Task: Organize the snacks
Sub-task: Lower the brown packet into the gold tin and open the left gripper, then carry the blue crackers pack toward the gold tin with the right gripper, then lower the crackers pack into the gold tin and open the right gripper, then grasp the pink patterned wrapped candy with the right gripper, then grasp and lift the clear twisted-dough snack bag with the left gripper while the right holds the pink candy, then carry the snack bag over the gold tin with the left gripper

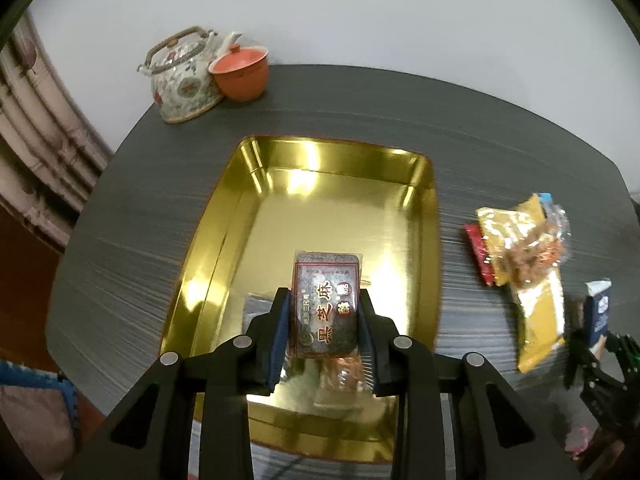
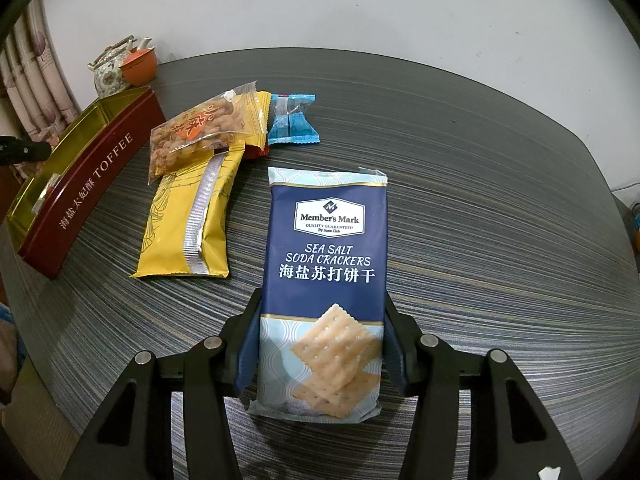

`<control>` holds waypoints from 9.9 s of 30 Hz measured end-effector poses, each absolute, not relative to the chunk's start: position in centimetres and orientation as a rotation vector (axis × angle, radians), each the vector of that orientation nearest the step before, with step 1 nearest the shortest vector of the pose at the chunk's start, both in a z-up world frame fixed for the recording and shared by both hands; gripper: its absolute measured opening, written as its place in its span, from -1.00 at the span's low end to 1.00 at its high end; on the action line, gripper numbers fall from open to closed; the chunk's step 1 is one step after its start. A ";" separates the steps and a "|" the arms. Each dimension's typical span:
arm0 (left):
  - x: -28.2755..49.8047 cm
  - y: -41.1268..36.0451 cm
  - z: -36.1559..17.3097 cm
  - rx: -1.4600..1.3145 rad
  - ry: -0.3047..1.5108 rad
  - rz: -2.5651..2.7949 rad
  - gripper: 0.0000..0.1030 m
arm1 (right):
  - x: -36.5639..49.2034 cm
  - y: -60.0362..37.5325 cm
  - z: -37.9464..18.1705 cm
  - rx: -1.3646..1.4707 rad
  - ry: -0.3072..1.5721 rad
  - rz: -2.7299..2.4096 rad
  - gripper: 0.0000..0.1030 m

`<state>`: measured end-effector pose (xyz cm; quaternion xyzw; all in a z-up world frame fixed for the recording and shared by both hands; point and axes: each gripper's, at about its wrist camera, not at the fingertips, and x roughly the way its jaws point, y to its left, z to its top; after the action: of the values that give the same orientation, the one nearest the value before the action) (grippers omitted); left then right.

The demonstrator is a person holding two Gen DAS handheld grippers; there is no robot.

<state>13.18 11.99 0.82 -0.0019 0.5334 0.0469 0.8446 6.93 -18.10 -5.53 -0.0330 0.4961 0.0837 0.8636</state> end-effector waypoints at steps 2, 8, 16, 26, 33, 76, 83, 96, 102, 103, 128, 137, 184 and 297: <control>13.6 12.4 0.2 0.011 1.137 0.104 -0.37 | 6.9 -18.1 -5.5 -0.069 1.040 0.175 -0.04; 14.7 13.2 -1.6 0.027 1.162 0.107 -0.37 | 7.0 -18.1 -5.5 -0.070 1.039 0.176 -0.04; 15.2 13.2 -2.6 0.048 1.168 0.116 -0.37 | 6.9 -18.1 -5.5 -0.070 1.039 0.177 -0.04; 15.2 12.5 -2.7 0.104 1.165 0.115 -0.35 | 7.0 -18.1 -5.5 -0.071 1.039 0.178 -0.04; 14.6 13.1 -1.6 0.064 1.141 0.105 0.14 | 7.0 -18.2 -5.5 -0.072 1.040 0.179 -0.03; 5.2 21.1 1.7 -0.002 0.981 0.232 0.54 | 6.0 -16.7 -2.0 -0.022 1.014 0.159 -0.10; 5.2 22.9 1.8 -0.066 0.974 0.288 0.56 | 5.9 -12.6 0.5 -0.023 0.970 0.256 -0.10; 5.2 24.3 1.6 -0.100 0.977 0.353 0.57 | 7.5 0.6 3.2 -0.111 0.919 0.503 -0.10; 5.1 25.0 1.4 -0.121 0.981 0.392 0.57 | 7.7 5.0 2.7 -0.147 0.926 0.567 -0.10; 5.1 25.1 1.5 -0.125 0.979 0.399 0.57 | 7.8 5.5 2.6 -0.154 0.928 0.571 -0.10; 5.1 26.0 1.3 -0.165 0.986 0.410 0.57 | 9.9 10.7 -2.2 -0.245 1.000 0.577 -0.07; 5.3 25.8 1.2 -0.154 0.987 0.406 0.58 | 9.4 8.6 -0.7 -0.175 0.981 0.596 0.06; 5.2 15.0 2.6 0.191 0.896 0.121 0.58 | 8.6 -21.1 -4.7 -0.042 0.981 0.149 -0.18; 15.9 10.6 1.8 0.130 0.974 0.003 -0.26 | 9.7 -25.9 -4.9 -0.051 0.932 0.119 -0.15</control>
<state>15.86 10.55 1.80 0.0623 0.4677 0.0014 0.8817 9.68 -25.95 -4.88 -0.0244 0.4490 0.0573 0.8914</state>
